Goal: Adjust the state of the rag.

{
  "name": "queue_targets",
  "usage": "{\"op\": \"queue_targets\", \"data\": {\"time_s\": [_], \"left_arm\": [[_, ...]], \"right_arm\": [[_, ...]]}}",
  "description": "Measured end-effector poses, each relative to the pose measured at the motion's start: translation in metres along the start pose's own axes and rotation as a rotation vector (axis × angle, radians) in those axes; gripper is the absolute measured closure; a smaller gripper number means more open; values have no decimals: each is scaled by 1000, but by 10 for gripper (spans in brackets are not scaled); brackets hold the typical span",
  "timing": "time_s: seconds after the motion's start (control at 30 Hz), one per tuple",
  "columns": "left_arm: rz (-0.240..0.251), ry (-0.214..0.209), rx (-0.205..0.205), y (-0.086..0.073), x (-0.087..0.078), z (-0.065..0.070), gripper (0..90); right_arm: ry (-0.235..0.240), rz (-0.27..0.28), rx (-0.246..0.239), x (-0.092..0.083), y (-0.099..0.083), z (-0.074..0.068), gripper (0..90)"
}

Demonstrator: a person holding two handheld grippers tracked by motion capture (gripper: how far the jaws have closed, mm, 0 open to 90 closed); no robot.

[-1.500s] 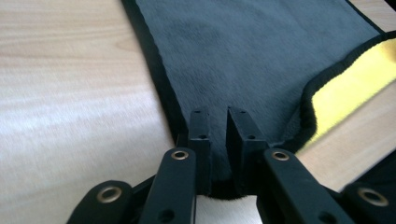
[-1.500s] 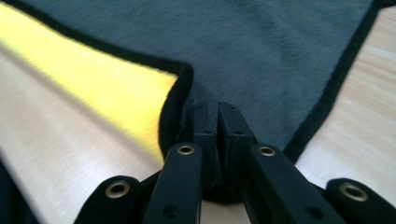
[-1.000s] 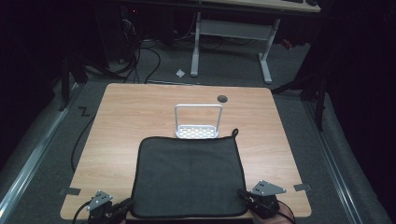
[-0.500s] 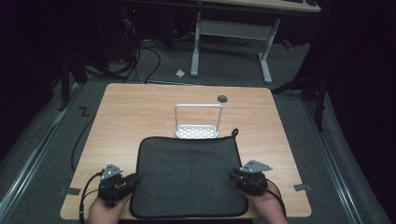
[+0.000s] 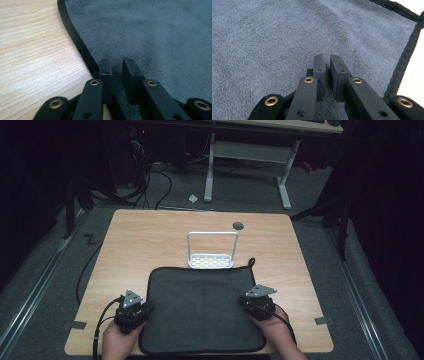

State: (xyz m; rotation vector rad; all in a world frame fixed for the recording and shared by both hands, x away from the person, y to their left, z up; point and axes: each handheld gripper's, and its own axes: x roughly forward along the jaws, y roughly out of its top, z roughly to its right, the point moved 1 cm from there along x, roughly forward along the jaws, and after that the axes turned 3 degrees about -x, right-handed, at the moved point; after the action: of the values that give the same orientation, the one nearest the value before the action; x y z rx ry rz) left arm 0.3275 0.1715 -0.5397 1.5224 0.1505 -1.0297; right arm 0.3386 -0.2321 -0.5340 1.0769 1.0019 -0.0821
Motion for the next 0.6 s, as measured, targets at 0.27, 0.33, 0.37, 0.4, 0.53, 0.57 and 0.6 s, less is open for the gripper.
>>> {"op": "queue_targets", "data": {"time_s": [0.27,0.33,0.37,0.4,0.53,0.57,0.6], "left_arm": [[-7,-39,2,-1,0,6,791],[-6,-70,-8,0,3,12,779],[-6,-70,-8,0,3,12,779],[-8,-82,-3,1,4,16,779],[-22,-112,35,5,10,28,779],[-29,-133,42,8,14,35,776],[-29,-133,42,8,14,35,770]], "right_arm": [[-8,3,15,-8,-9,5,840],[-23,-1,16,-10,-12,7,839],[-23,-1,16,-10,-12,7,839],[-32,-3,16,-12,-14,8,839],[-69,-9,38,-21,-23,15,838],[-82,-12,57,-26,-28,20,838],[-82,-12,57,-26,-28,20,838]]}}
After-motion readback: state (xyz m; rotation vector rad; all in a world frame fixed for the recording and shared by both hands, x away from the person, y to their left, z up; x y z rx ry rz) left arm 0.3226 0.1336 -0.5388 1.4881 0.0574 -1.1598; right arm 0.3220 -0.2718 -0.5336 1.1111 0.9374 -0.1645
